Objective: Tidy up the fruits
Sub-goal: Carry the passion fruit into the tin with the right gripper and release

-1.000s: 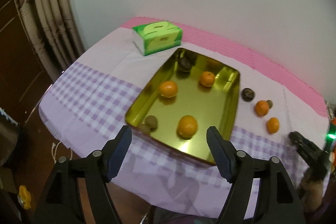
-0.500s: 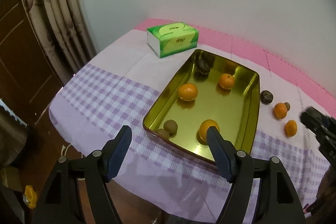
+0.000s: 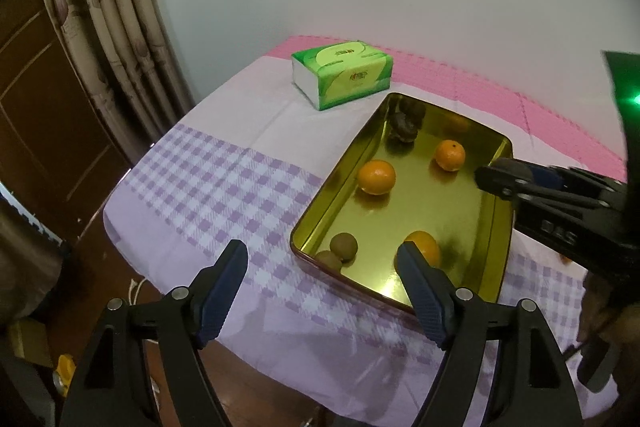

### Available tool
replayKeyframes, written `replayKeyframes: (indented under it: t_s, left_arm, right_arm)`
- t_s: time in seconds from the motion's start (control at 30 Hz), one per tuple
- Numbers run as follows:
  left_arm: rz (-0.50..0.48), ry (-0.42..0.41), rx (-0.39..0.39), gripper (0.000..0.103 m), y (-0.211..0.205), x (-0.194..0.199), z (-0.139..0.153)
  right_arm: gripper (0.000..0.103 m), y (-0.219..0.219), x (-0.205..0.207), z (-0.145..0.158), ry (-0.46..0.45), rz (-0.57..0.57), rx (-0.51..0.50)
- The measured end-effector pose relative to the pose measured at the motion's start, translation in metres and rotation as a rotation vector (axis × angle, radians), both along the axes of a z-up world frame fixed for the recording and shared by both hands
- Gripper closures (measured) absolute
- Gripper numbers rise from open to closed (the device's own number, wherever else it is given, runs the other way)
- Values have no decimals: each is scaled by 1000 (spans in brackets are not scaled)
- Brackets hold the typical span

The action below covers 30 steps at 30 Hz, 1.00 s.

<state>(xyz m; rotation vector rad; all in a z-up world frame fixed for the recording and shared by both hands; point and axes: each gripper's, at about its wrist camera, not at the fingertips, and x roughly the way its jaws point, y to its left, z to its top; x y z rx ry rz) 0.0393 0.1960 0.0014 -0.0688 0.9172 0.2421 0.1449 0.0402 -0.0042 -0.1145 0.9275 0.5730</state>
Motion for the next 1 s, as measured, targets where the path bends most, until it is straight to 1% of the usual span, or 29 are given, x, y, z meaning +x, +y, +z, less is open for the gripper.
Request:
replayKeyframes:
  t_s: [0.2, 0.37, 0.63, 1.0]
  left_arm:
    - [-3, 2, 26, 26, -1, 1, -2]
    - [-3, 16, 35, 24, 0, 4, -4]
    - [-8, 44, 37, 23, 0, 7, -9]
    - [-8, 46, 41, 19, -1, 8, -10]
  right_arm:
    - [65, 24, 13, -16, 38, 21, -35]
    - [65, 35, 26, -26, 67, 16, -57]
    - [65, 44, 34, -31, 85, 15, -75]
    - [65, 49, 40, -32, 88, 9, -79]
